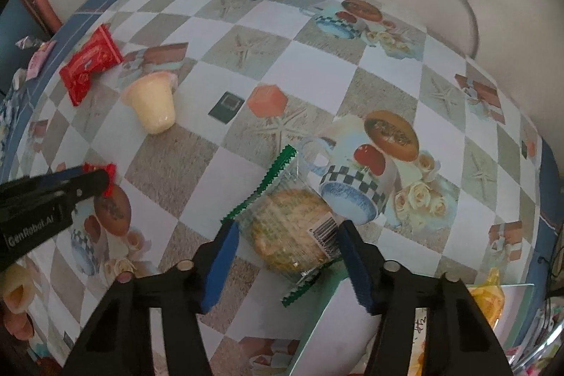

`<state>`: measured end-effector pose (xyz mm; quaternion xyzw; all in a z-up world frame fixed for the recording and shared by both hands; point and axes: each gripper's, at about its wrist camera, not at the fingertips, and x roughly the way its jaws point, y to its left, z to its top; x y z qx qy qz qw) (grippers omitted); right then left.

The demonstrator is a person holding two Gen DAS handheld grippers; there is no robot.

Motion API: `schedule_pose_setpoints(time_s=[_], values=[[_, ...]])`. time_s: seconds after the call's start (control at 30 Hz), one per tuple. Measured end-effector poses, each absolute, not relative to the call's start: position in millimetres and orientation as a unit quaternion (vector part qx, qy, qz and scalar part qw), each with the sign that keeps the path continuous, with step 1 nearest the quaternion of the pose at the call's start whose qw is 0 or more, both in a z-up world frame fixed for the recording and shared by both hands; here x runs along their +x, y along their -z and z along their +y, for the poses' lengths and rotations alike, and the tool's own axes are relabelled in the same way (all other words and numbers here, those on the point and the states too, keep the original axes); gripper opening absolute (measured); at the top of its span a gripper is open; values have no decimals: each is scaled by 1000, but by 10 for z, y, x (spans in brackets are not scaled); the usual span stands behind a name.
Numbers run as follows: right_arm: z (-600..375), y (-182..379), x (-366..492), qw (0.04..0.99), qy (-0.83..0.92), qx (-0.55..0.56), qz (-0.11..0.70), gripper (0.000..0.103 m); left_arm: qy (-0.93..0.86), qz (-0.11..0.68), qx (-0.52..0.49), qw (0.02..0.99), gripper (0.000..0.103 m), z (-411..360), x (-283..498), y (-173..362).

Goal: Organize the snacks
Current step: 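Grasp the small red candy pack with the left tool while the right tool grasps the green-edged cracker pack, then carry the red candy pack and cracker pack over the white tray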

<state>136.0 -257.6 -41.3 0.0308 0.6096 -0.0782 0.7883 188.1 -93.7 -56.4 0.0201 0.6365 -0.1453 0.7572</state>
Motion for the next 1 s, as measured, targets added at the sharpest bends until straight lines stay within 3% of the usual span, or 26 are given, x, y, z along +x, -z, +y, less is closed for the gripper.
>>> schedule_pose_setpoints(time_s=[0.2, 0.3, 0.47, 0.57, 0.63, 0.67, 1.0], values=[[-2594, 391, 1348, 793, 90, 43, 601, 56, 149, 633, 15, 759, 30, -914, 1870, 515], [-2582, 315, 1350, 803, 85, 53, 588, 33, 152, 629, 12, 762, 29, -876, 1867, 465], [-2565, 268, 1390, 797, 102, 45, 594, 31, 151, 630, 6, 761, 22, -800, 1861, 447], [-2567, 306, 1406, 796, 105, 40, 595, 37, 152, 632, 0, 760, 22, -752, 1861, 450], [-2594, 319, 1433, 796, 114, 34, 594, 71, 150, 632, -2, 761, 22, -728, 1858, 449], [-2595, 310, 1431, 797, 118, 30, 592, 74, 151, 632, -2, 760, 22, -722, 1860, 452], [-2695, 494, 1528, 781, 124, 31, 612, 74, 157, 638, -20, 753, 25, -677, 1911, 486]])
